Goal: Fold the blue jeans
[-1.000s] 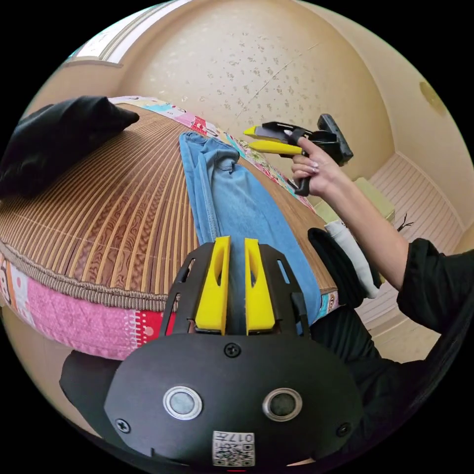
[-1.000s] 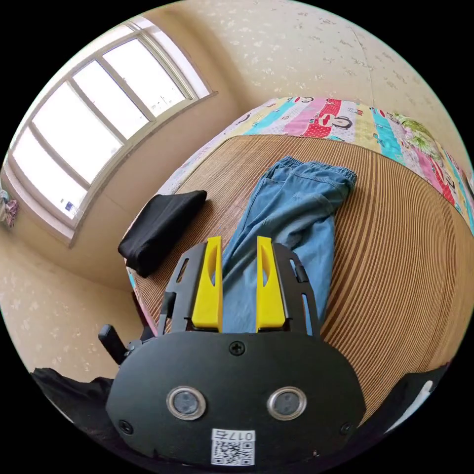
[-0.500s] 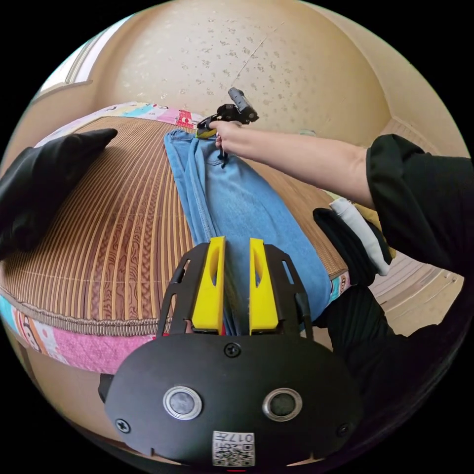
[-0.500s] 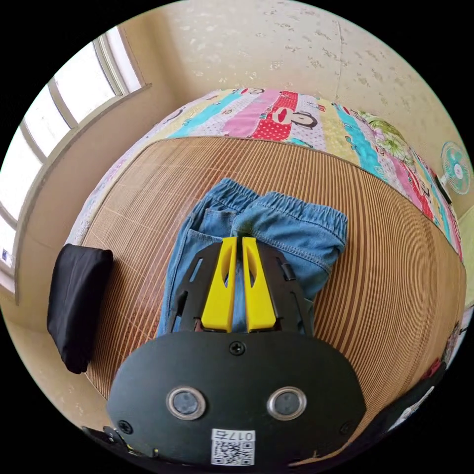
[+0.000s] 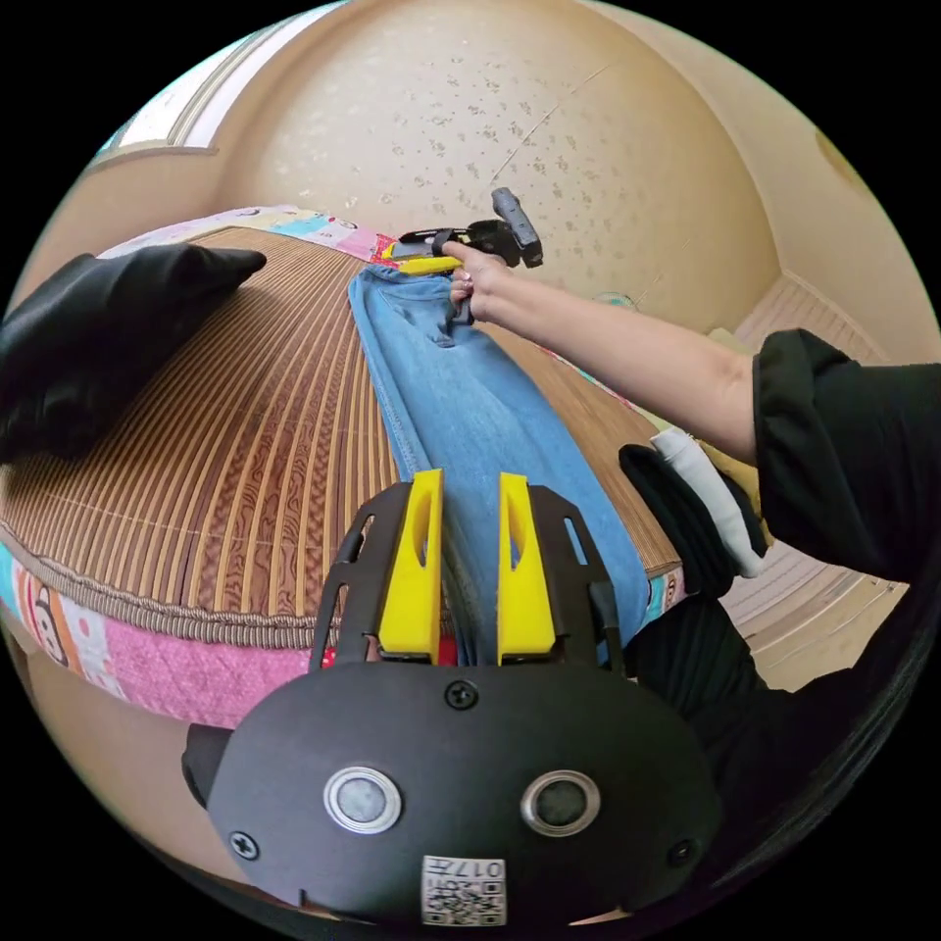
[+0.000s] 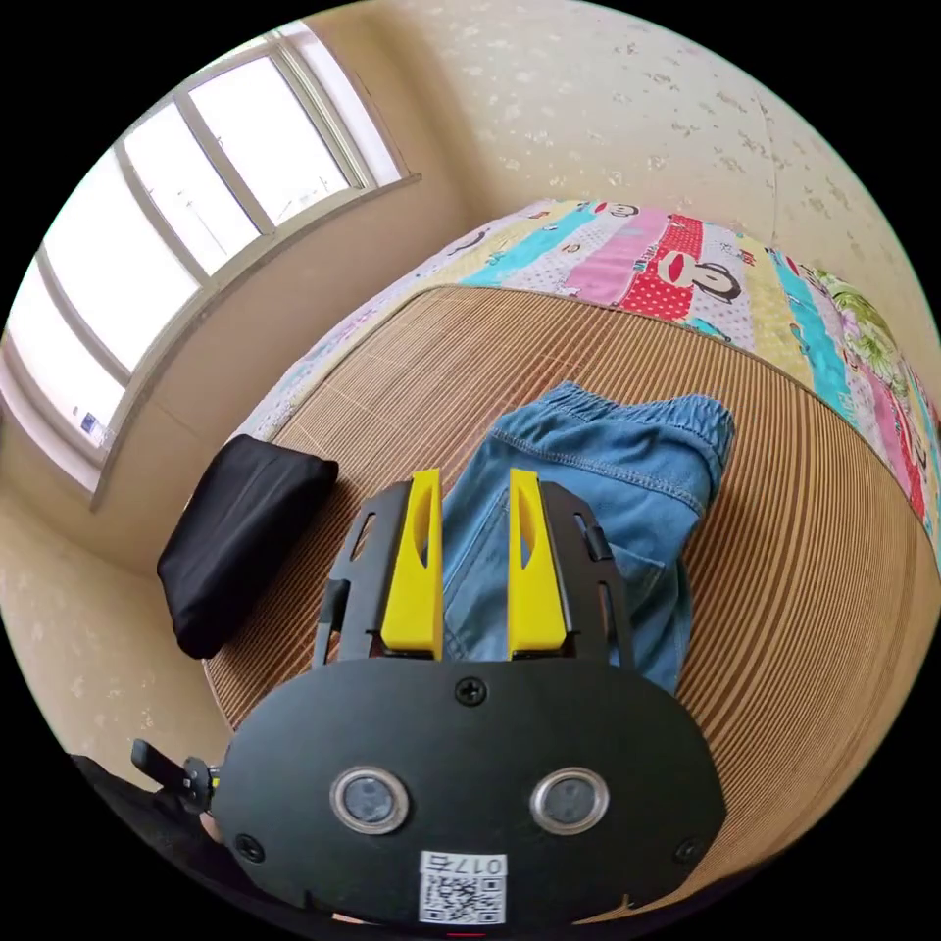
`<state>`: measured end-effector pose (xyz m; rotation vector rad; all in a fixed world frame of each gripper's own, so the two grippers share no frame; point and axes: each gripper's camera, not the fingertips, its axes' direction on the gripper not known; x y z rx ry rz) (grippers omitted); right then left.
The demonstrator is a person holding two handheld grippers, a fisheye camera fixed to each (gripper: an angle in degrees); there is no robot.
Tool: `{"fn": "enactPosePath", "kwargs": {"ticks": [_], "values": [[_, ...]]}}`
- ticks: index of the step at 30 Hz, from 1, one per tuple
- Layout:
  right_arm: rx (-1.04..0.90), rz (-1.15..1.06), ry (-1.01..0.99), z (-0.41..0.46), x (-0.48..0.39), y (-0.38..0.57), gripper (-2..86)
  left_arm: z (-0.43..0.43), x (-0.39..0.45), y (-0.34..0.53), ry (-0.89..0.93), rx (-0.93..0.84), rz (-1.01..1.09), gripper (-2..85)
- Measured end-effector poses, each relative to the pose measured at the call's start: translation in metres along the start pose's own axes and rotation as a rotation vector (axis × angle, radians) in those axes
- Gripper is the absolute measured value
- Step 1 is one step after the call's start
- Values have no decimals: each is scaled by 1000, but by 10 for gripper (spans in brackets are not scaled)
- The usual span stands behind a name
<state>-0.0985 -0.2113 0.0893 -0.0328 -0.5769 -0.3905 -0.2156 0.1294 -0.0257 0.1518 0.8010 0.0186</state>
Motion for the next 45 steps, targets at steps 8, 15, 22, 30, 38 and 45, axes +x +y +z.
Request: {"fn": "enactPosePath", "kwargs": {"ticks": [8,15,22,30,38,45], "values": [[-54,83,1,-122,21,235,114,5,-10,-7,-56,-53,-106,109],[-31,247,-214,-142,35,361,120,2,21,-5,-172,-232,-39,92],[-85,146,-219,-143,24,384,43,-19,-19,10,47,-268,-100,28],[-51,207,-353,-172,64,434,67,-44,-53,19,130,-186,-142,98],[-23,165,-424,-152,75,438,109,-2,-50,-13,75,-357,-35,128],[29,198,-467,-144,79,440,115,8,-53,-9,111,-374,-1,124]]}}
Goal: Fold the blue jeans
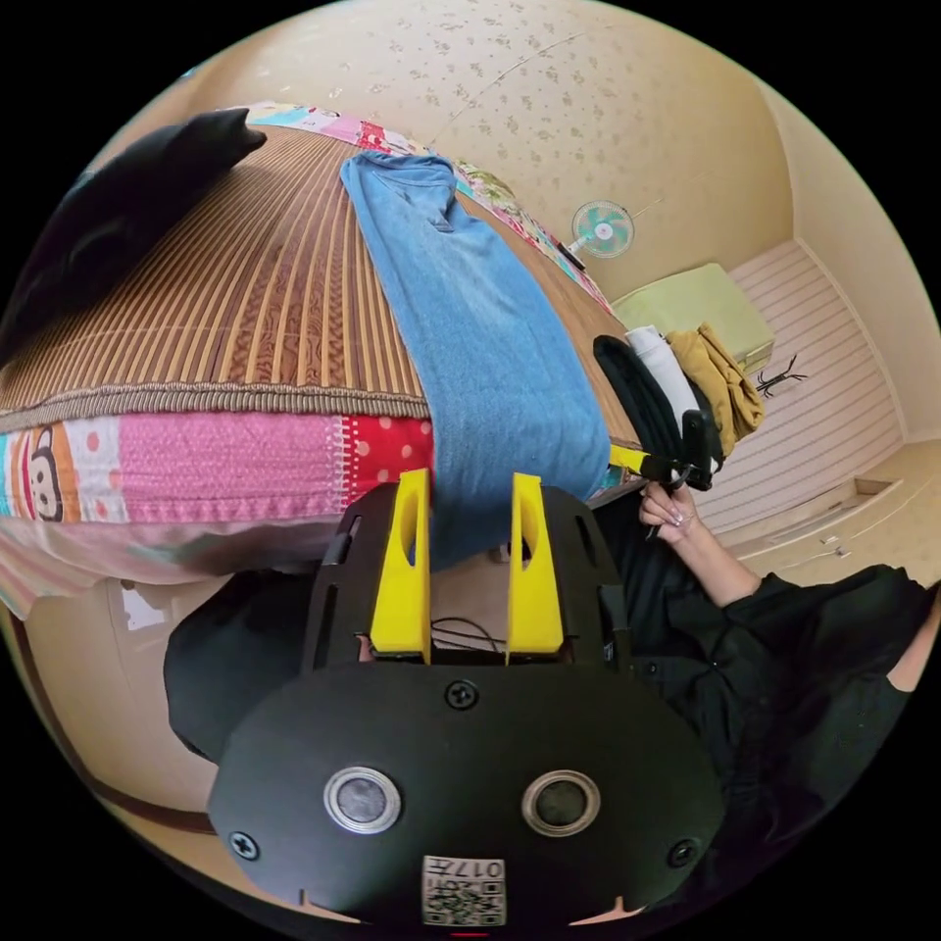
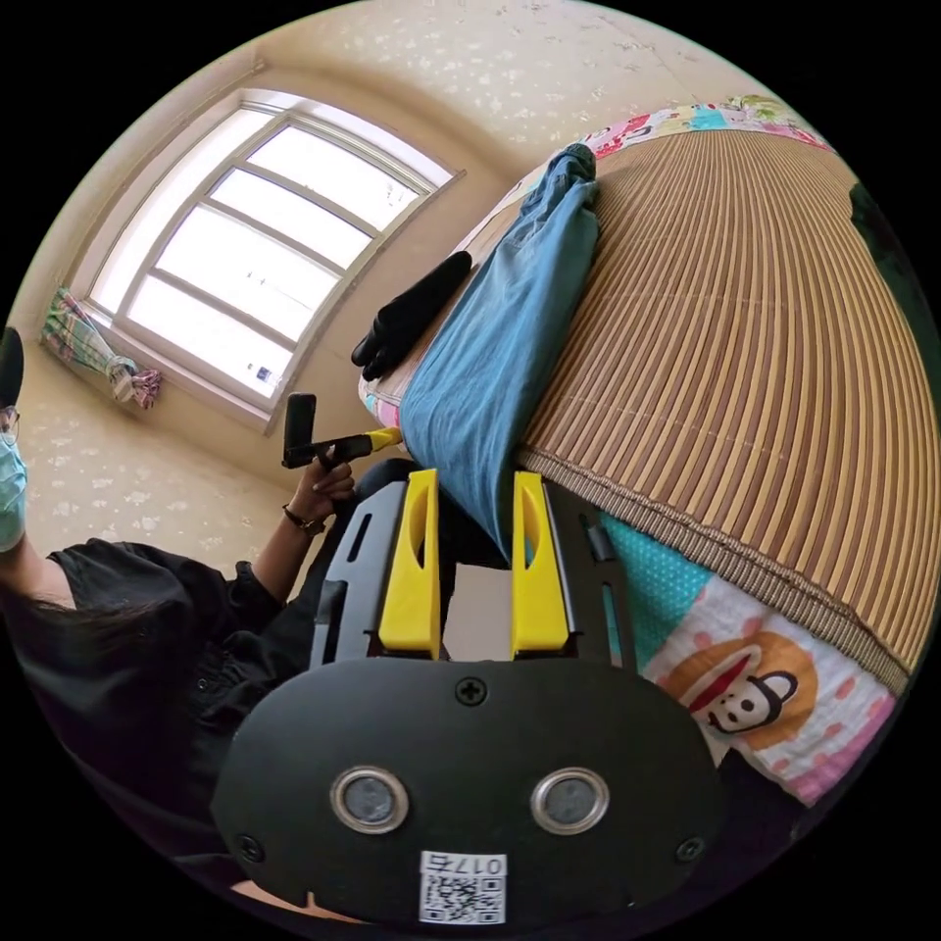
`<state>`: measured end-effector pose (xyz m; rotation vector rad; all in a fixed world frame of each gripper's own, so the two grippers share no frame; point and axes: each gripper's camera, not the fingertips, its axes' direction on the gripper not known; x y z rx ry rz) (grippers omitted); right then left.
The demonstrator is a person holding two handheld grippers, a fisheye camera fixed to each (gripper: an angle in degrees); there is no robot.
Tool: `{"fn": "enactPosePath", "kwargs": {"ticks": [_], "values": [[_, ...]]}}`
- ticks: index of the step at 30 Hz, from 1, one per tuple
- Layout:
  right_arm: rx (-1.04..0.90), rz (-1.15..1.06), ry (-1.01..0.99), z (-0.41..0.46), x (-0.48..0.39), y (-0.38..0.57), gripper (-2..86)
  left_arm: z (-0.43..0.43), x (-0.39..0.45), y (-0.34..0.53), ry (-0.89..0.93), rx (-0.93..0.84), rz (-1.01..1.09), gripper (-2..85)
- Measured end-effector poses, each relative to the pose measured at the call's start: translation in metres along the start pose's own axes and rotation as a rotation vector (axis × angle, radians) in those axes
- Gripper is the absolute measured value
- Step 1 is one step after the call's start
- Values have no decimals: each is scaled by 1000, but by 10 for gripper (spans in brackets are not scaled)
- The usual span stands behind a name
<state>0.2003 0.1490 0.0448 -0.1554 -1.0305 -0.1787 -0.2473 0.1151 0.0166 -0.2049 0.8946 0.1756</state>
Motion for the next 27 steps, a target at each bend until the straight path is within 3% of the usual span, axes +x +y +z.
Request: {"fn": "enactPosePath", "kwargs": {"ticks": [11,15,18,22,27], "values": [[21,43,-112,14,18,0,43,6,-17,19,50,88,-68,81],[-1,12,-99,13,13,1,37,20,-14,16,74,-18,-53,55],[-24,18,-96,13,13,0,43,17,-15,22,62,-2,-67,47],[-31,59,-110,10,22,4,36,3,-33,37,199,70,-111,45],[108,-26,-276,-45,-4,20,23,-73,-1,63,339,289,72,11]]}}
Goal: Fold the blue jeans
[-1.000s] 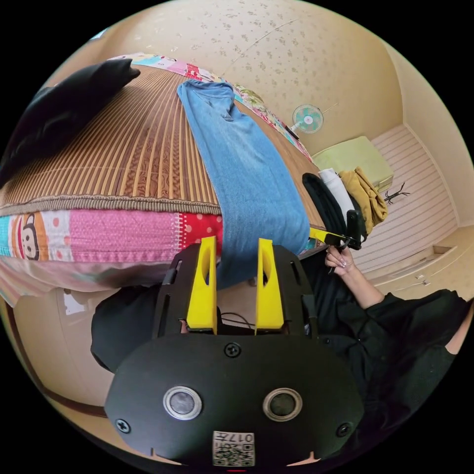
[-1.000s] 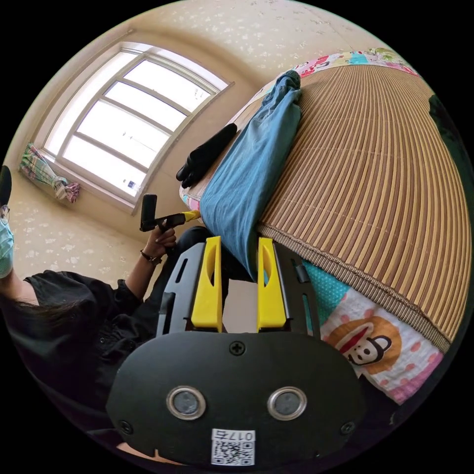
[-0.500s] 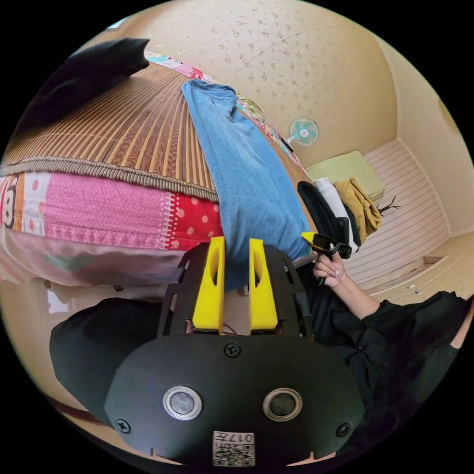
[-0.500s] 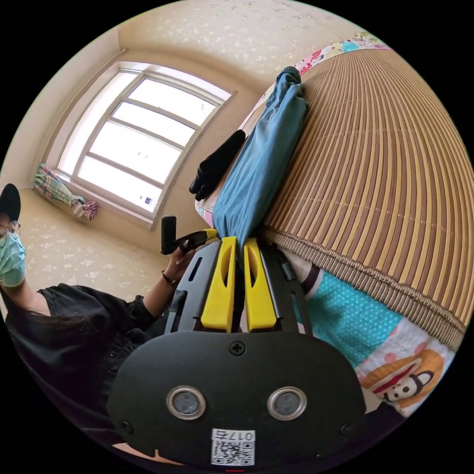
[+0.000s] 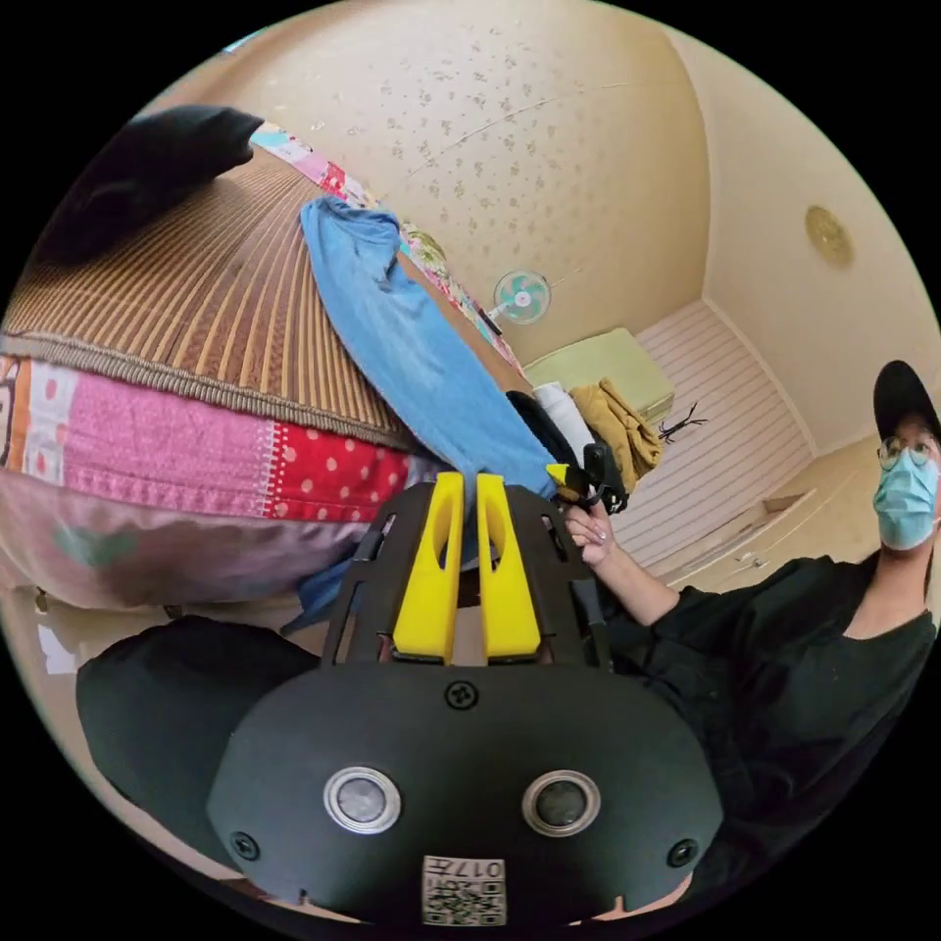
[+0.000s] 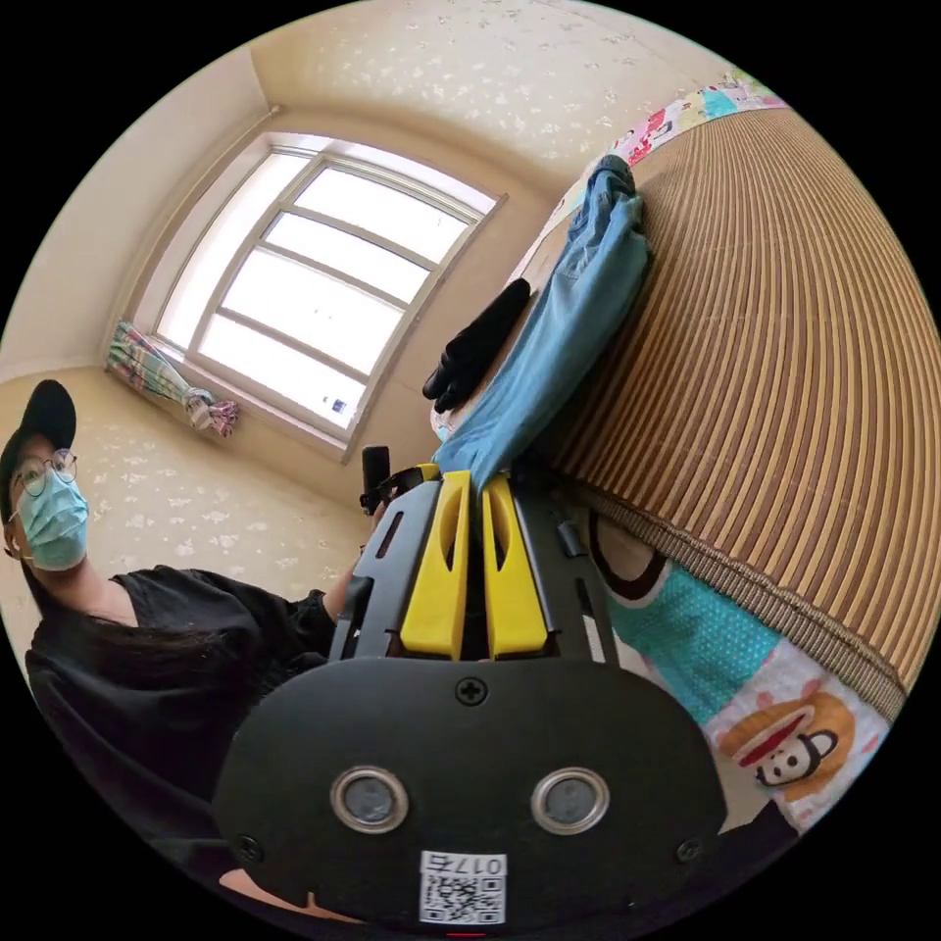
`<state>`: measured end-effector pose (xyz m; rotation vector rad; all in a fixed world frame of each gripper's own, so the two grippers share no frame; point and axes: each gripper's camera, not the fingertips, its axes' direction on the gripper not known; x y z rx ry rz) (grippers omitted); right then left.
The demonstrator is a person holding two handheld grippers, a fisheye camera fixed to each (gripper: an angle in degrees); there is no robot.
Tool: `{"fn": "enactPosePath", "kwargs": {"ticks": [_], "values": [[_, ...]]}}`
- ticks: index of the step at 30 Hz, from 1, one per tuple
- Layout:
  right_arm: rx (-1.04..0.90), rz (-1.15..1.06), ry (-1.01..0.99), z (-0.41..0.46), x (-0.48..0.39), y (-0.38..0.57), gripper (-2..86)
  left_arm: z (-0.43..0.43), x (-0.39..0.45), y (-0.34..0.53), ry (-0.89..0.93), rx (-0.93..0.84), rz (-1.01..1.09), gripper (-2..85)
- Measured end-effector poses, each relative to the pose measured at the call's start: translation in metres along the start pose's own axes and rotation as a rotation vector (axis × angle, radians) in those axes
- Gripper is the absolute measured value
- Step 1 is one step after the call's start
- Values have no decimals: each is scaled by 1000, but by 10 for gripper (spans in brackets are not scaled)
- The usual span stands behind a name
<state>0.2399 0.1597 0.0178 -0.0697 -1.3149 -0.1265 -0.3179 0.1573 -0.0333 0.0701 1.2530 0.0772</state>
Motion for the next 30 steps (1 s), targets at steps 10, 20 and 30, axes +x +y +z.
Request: {"fn": "enactPosePath", "kwargs": {"ticks": [10,20,30], "values": [[238,-709,-74,-134,-301,-58,17,-119,275,-104,298,377,710,-8],[322,-780,211,-171,-411,-154,17,-107,329,-236,120,399,610,-8],[299,-465,519,-127,-272,-297,15,-3,209,-331,-47,260,344,-8]]}}
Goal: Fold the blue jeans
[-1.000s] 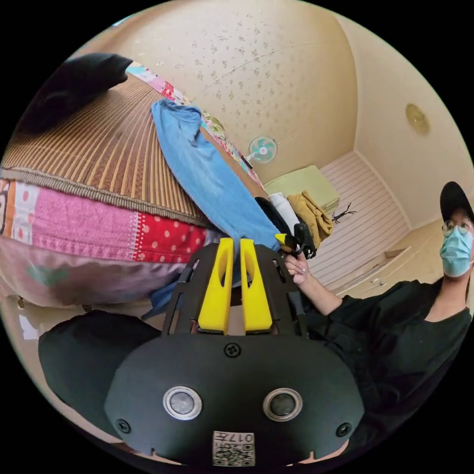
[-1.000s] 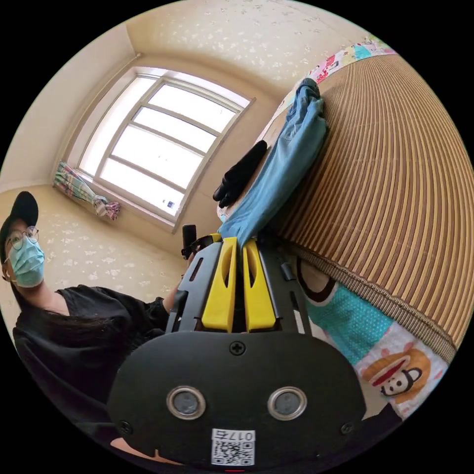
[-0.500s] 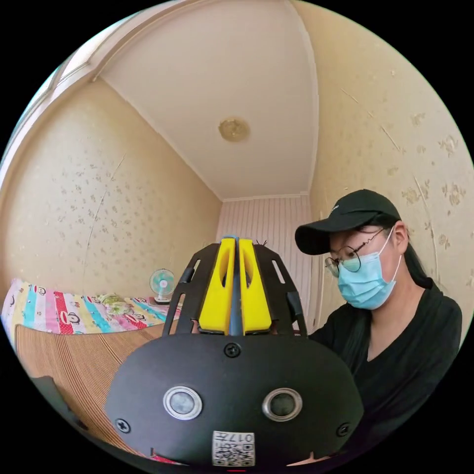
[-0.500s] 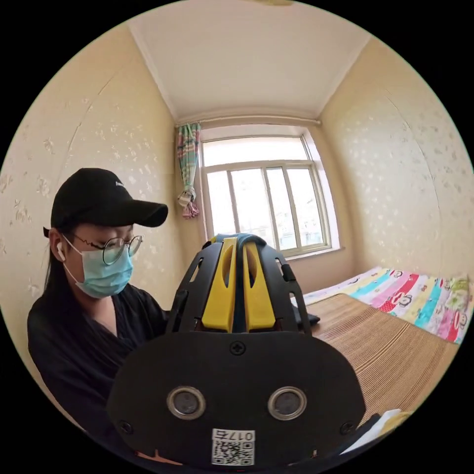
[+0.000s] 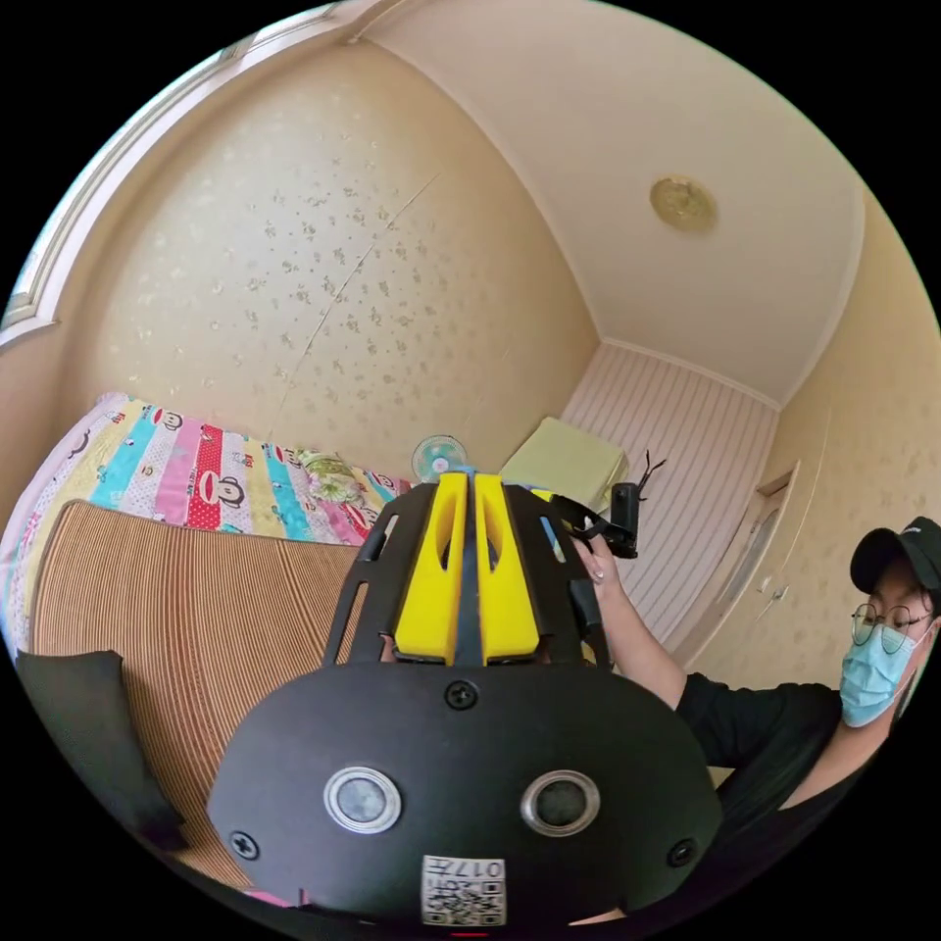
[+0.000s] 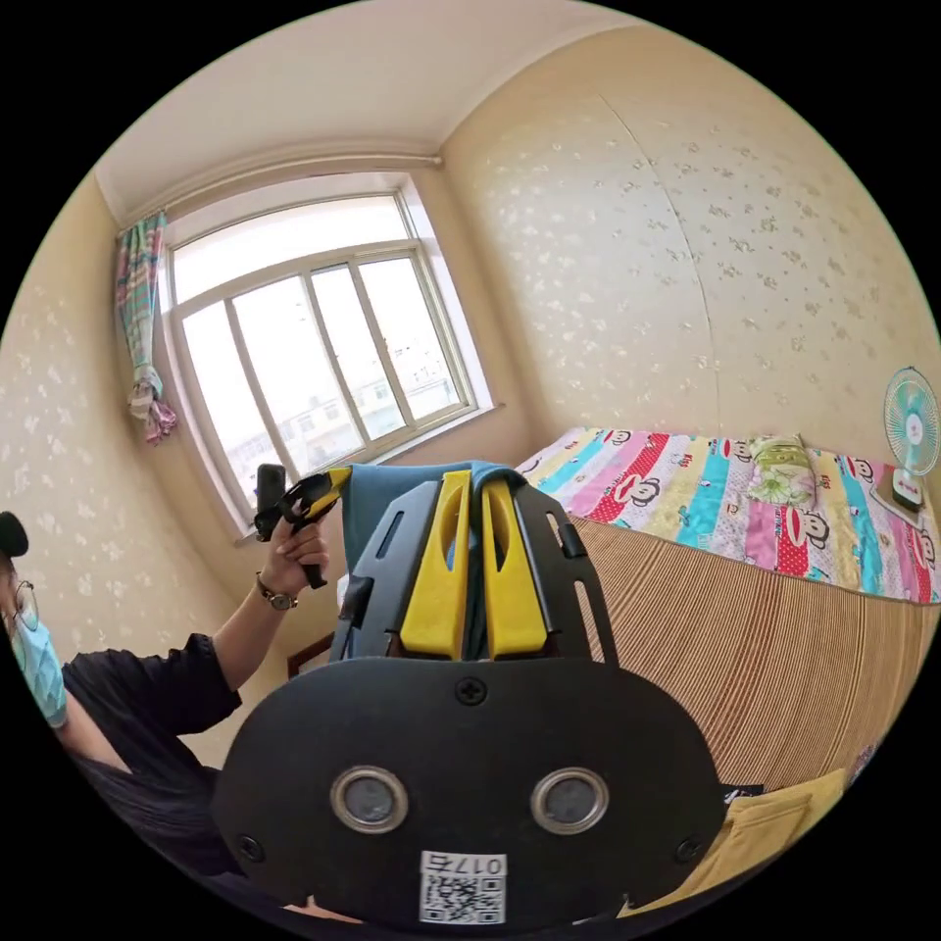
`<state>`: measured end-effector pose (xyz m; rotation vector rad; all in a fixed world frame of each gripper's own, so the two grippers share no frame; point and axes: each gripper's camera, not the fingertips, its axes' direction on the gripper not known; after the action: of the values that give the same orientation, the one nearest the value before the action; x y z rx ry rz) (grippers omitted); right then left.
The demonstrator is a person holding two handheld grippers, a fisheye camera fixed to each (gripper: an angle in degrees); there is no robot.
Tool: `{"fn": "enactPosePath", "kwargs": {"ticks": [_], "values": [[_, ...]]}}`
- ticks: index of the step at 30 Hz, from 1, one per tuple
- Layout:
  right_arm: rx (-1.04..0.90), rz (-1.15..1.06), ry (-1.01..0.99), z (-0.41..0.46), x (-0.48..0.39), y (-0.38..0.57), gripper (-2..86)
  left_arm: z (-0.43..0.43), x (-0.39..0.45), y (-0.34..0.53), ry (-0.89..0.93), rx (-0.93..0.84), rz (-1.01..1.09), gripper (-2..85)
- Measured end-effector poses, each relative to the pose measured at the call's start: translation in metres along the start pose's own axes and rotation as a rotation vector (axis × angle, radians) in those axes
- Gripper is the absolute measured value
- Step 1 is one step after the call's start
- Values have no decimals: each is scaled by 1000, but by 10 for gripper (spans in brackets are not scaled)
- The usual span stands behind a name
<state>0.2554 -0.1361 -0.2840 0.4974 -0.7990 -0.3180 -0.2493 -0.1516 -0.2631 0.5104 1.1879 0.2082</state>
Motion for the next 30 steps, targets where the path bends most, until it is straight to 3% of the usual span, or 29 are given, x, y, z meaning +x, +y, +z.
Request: {"fn": "enactPosePath", "kwargs": {"ticks": [3,9,12,14,17,21,26,28,30], "values": [[-76,54,72,30,19,27,15,30,-23,35,-61,-111,-14,-8],[-285,-10,214,55,2,193,19,42,-31,198,-10,-253,-99,-5],[-394,86,179,45,-4,287,29,39,-24,280,26,-321,-219,7],[-534,224,226,44,4,344,51,42,-20,327,-24,-417,-303,60],[-505,357,280,29,10,360,105,34,-19,338,-120,-393,-359,125],[-363,320,291,26,19,325,131,40,-33,313,-227,-312,-350,140],[-461,387,241,105,92,315,165,121,-82,311,-318,-527,-425,160],[-565,465,185,132,112,330,163,130,-81,315,-325,-532,-442,148],[-516,468,187,129,105,338,157,135,-78,322,-230,-567,-525,138]]}}
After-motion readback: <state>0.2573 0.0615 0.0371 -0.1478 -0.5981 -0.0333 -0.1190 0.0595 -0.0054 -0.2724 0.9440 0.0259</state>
